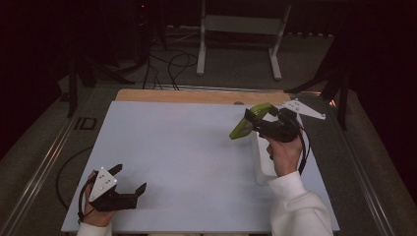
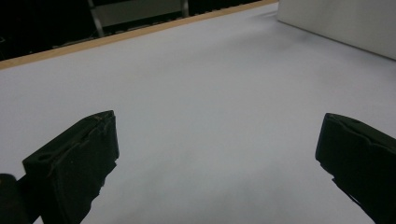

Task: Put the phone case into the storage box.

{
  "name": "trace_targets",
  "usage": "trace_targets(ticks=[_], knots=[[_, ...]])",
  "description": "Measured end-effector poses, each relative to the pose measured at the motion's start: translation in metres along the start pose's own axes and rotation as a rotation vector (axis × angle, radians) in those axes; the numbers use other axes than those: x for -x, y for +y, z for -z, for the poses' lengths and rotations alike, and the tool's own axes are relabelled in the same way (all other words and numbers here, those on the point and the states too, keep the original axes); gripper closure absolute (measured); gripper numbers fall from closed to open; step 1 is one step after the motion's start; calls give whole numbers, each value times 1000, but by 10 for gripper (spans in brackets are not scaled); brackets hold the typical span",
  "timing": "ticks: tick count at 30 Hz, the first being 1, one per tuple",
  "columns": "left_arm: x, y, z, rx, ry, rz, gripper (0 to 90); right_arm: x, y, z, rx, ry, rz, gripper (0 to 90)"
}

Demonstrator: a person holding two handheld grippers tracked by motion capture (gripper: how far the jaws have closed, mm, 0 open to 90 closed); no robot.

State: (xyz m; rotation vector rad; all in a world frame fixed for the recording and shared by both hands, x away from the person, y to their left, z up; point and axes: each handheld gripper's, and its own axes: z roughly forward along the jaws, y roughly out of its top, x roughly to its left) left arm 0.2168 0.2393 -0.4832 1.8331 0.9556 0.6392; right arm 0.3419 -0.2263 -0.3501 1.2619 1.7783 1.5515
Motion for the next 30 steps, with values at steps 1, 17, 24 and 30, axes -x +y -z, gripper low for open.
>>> trace_targets(ticks=[1, 17, 24, 30], knots=[[0, 0, 0, 1, 0, 0, 1, 1, 0, -1, 2, -7, -2, 156], [1, -1, -3, 0, 3, -6, 1, 12, 5, -12, 9, -60, -6, 156], [0, 0, -3, 1, 6, -7, 1, 18, 8, -18, 7, -88, -11, 156], [0, 1, -3, 8, 9, -6, 1, 21, 9, -22, 7, -107, -15, 156]])
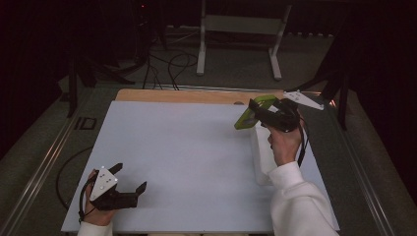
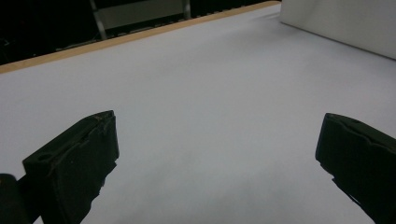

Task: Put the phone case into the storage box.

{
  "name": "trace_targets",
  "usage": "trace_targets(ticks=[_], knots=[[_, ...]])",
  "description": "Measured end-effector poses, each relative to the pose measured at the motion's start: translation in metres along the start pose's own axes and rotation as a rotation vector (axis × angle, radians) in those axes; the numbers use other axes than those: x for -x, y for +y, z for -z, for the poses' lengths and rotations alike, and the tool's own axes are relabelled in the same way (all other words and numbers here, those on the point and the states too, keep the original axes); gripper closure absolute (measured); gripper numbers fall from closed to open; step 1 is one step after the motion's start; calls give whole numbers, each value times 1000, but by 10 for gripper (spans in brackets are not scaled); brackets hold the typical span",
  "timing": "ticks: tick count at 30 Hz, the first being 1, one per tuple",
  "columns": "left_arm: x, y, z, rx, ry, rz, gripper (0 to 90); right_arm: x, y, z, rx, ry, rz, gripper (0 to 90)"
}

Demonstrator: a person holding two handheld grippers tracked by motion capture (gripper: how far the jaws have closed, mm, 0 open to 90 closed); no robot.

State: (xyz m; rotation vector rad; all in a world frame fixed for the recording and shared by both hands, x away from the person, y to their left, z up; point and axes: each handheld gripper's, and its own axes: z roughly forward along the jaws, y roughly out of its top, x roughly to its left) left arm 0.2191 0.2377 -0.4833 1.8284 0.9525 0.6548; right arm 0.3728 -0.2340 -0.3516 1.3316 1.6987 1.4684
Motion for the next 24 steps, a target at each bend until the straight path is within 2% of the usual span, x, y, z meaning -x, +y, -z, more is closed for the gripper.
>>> trace_targets(ticks=[15, 24], knots=[[0, 1, 0, 2, 6, -1, 1, 8, 4, -8, 8, -72, 4, 157], [1, 1, -1, 2, 2, -3, 1, 12, 8, -12, 13, -109, 22, 157]])
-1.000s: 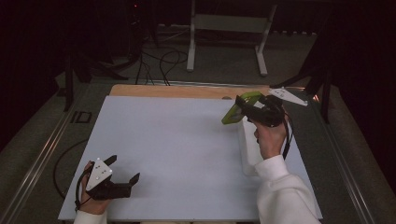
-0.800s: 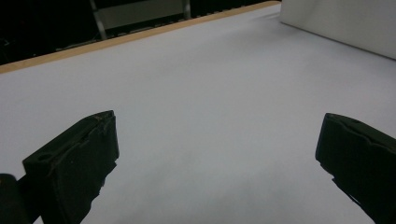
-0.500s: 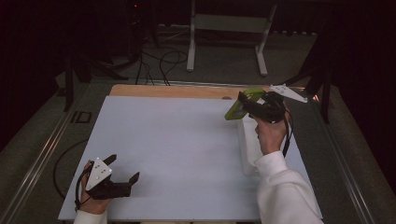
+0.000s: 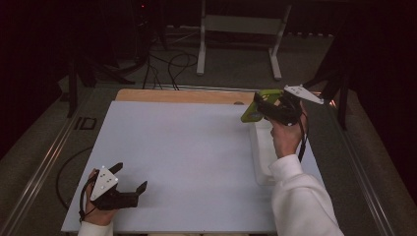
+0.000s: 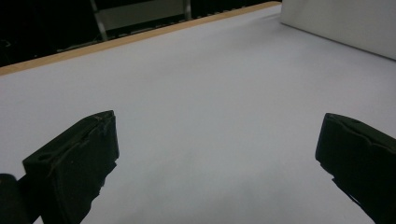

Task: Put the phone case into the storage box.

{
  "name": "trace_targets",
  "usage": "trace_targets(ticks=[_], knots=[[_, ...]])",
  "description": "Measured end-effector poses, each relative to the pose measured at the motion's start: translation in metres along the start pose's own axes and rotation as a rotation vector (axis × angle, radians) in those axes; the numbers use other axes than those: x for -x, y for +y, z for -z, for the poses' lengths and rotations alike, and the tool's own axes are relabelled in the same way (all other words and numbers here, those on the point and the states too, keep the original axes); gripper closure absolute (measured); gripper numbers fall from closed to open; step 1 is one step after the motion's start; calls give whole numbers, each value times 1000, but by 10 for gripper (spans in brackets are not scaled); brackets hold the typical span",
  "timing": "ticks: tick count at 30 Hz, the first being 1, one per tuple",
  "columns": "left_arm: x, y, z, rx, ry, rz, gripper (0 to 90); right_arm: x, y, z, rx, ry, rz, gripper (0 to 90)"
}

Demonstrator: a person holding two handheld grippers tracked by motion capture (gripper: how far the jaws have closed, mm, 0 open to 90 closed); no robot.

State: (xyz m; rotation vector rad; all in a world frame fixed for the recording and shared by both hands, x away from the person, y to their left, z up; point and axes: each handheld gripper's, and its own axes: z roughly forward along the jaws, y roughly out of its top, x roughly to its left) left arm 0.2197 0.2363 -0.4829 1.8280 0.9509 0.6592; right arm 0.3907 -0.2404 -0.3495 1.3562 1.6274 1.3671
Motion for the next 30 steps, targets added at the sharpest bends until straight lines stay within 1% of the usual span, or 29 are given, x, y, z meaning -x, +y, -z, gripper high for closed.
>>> trace_targets(ticks=[6, 14, 24, 30], knots=[[1, 0, 0, -3, -3, -5, 1, 0, 3, -4, -6, -30, 24, 157], [1, 1, 0, 0, 0, -6, 1, 4, 6, -9, -17, -61, 31, 157], [1, 1, 0, 0, -2, -8, 1, 14, 4, -13, -38, -111, 24, 157], [1, 1, 0, 0, -3, -7, 1, 19, 3, -19, -70, -145, 50, 157]])
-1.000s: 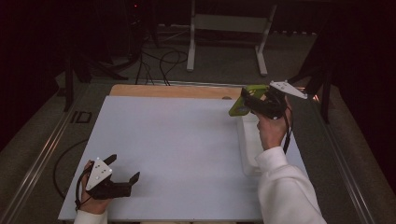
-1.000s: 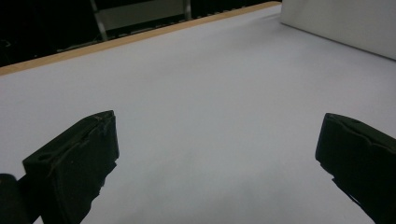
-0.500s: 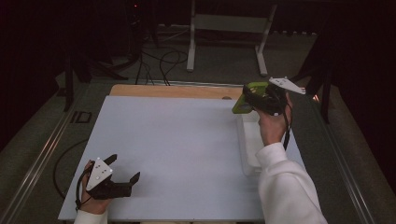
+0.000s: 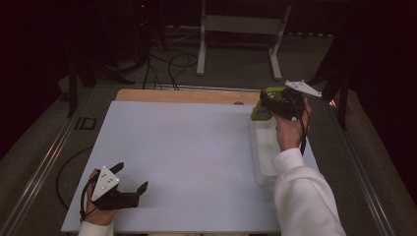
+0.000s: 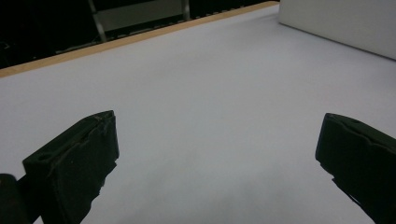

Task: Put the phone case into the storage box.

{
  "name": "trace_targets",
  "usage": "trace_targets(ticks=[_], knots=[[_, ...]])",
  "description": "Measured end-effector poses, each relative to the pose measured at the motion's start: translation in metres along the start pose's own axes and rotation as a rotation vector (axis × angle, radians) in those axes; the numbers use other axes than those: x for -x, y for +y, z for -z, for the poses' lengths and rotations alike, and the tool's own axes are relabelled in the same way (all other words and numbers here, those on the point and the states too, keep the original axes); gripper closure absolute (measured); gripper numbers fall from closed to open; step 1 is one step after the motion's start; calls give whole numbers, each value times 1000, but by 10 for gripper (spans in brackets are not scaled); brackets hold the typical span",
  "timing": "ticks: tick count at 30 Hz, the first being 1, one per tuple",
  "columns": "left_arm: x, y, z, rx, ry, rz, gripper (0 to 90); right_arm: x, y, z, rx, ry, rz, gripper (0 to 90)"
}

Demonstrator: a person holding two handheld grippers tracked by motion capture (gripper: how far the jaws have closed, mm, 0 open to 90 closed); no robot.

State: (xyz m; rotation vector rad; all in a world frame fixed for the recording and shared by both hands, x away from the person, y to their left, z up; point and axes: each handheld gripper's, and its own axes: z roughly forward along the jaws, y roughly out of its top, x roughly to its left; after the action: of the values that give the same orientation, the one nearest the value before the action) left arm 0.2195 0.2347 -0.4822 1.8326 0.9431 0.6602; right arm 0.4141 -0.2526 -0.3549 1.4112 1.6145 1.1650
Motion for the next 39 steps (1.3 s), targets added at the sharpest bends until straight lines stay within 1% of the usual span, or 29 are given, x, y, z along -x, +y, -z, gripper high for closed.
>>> trace_targets(ticks=[12, 19, 26, 32, 39], knots=[[0, 0, 0, 3, 0, -2, 1, 4, 2, -8, -35, -53, 38, 157], [1, 0, 0, 2, 1, -2, 1, 8, 3, -12, -60, -73, 42, 157], [1, 0, 0, 0, -1, -2, 1, 10, -1, -18, -89, -80, 31, 157], [1, 0, 0, 6, 5, -2, 1, 11, -4, -22, -102, -84, 32, 157], [1, 0, -1, 3, 1, -1, 1, 14, -9, -28, -119, -92, 21, 157]])
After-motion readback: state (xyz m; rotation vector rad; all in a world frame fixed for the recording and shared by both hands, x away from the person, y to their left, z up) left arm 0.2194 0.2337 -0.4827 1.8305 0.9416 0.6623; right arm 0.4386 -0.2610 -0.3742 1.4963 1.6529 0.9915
